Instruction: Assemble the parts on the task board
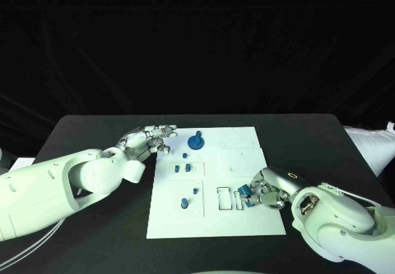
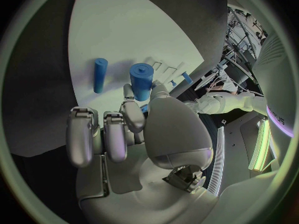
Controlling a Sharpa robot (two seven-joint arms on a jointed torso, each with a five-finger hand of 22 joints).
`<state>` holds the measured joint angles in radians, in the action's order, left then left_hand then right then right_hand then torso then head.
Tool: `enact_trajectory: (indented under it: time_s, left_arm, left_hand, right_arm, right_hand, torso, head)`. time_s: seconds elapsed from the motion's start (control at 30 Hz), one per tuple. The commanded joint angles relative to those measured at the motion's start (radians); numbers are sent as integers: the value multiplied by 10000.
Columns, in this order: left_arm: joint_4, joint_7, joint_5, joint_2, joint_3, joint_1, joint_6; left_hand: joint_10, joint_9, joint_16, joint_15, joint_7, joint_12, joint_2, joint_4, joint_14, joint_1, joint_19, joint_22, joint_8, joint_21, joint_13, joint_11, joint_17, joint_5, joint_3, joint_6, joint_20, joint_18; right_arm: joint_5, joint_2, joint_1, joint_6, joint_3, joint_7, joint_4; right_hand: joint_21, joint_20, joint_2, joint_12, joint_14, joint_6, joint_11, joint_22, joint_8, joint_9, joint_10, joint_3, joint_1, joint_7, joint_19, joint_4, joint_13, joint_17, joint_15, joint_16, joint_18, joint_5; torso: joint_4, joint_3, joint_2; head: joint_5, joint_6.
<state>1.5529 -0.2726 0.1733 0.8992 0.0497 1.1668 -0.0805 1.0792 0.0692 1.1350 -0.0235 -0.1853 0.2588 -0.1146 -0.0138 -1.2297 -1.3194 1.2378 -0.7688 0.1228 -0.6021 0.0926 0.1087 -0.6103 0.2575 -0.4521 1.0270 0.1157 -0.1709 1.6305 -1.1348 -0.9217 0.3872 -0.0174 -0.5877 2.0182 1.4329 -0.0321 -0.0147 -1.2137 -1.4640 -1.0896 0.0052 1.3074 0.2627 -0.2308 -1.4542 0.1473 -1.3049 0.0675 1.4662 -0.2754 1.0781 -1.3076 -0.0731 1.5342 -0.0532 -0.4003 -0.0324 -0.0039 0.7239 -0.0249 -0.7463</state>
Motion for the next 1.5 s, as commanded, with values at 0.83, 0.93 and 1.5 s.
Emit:
enact_trajectory:
  time_s: [0.83, 0.93, 1.5]
  left_arm:
    - [71, -44, -28, -29, -3, -8, 229]
    - [71, -42, -28, -26, -3, -8, 227]
    - [81, -31, -28, -22, -3, -8, 220]
  left_hand:
    - [-70, 10, 1, 17, 17, 13, -15, -9, 87, 104, -59, 14, 65, 52, 12, 4, 15, 30, 29, -65, 26, -111]
    - [-70, 10, 1, 17, 17, 13, -15, -9, 87, 104, -59, 14, 65, 52, 12, 4, 15, 30, 29, -65, 26, -111]
    - [-70, 10, 1, 17, 17, 13, -15, -9, 87, 104, -59, 14, 65, 52, 12, 4, 15, 30, 29, -65, 26, -111]
  right_arm:
    - [-1339, 865, -45, -82, -28, -148, -110]
    - [-1344, 996, -25, -233, -24, -157, -191]
    - [-875, 1325, -9, -491, -21, -216, -410]
  right_hand:
    - [56, 117, 155, -1328, -955, -82, -214, 867, 156, -405, -322, 316, 291, -56, 431, -144, 3204, -2042, -102, 45, 105, -178]
    - [52, 129, 221, -1320, -953, -190, -249, 865, 237, -493, -332, 387, 423, -105, 428, -137, 3222, -2035, -125, 41, 103, -42]
    - [52, 239, 474, -885, -957, -277, -376, 892, 512, -1067, -312, 1100, 1386, -254, 432, -145, 3064, -2063, -237, 53, 106, 2037]
  torso:
    - [-15, -15, 12]
    - [-4, -6, 12]
    - [-2, -8, 14]
  head:
    - [14, 13]
    - [39, 7]
    - [74, -49]
